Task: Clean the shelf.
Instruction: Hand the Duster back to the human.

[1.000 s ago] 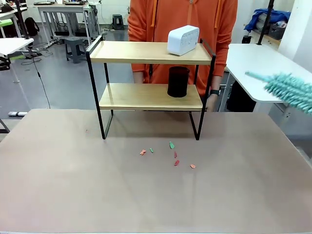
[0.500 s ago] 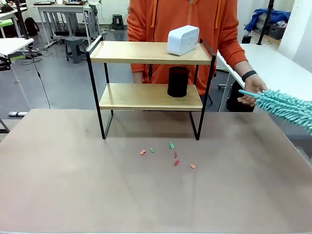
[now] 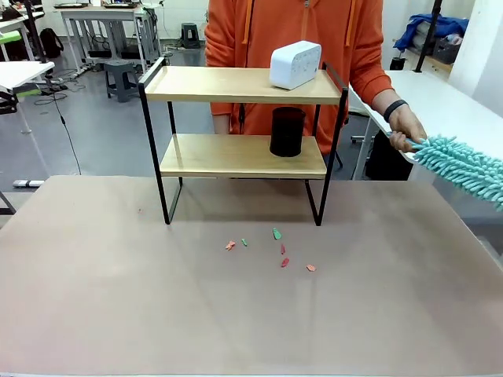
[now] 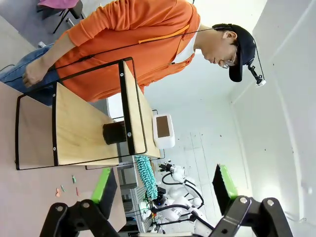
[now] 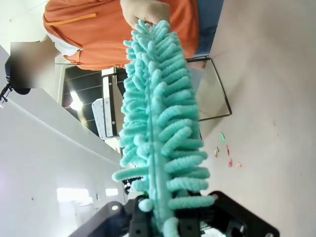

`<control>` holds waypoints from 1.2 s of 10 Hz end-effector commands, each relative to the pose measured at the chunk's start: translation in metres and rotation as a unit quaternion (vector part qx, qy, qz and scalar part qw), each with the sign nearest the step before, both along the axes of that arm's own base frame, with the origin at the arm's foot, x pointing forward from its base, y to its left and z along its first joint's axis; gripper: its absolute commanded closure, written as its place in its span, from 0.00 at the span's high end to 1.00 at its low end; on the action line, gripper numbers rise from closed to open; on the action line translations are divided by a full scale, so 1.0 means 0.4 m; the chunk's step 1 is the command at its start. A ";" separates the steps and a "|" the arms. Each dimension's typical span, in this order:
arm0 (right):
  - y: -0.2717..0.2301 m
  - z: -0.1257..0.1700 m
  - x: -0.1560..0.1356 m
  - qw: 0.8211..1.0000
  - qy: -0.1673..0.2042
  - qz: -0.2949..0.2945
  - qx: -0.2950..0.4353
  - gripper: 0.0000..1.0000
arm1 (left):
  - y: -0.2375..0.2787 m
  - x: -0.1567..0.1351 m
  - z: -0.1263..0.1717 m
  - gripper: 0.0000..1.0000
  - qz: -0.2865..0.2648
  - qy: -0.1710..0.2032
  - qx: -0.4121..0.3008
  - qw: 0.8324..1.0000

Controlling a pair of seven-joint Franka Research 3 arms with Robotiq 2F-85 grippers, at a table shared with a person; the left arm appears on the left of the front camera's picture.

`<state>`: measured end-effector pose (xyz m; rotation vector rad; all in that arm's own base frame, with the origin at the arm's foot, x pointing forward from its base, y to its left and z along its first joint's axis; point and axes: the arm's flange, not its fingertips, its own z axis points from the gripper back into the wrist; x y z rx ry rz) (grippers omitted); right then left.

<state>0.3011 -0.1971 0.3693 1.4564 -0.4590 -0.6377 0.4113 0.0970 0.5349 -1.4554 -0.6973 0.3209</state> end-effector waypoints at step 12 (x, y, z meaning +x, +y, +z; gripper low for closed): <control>0.074 0.057 0.028 0.997 -0.033 0.064 -0.023 1.00 | -0.025 -0.015 0.034 1.00 -0.057 -0.001 0.005 0.998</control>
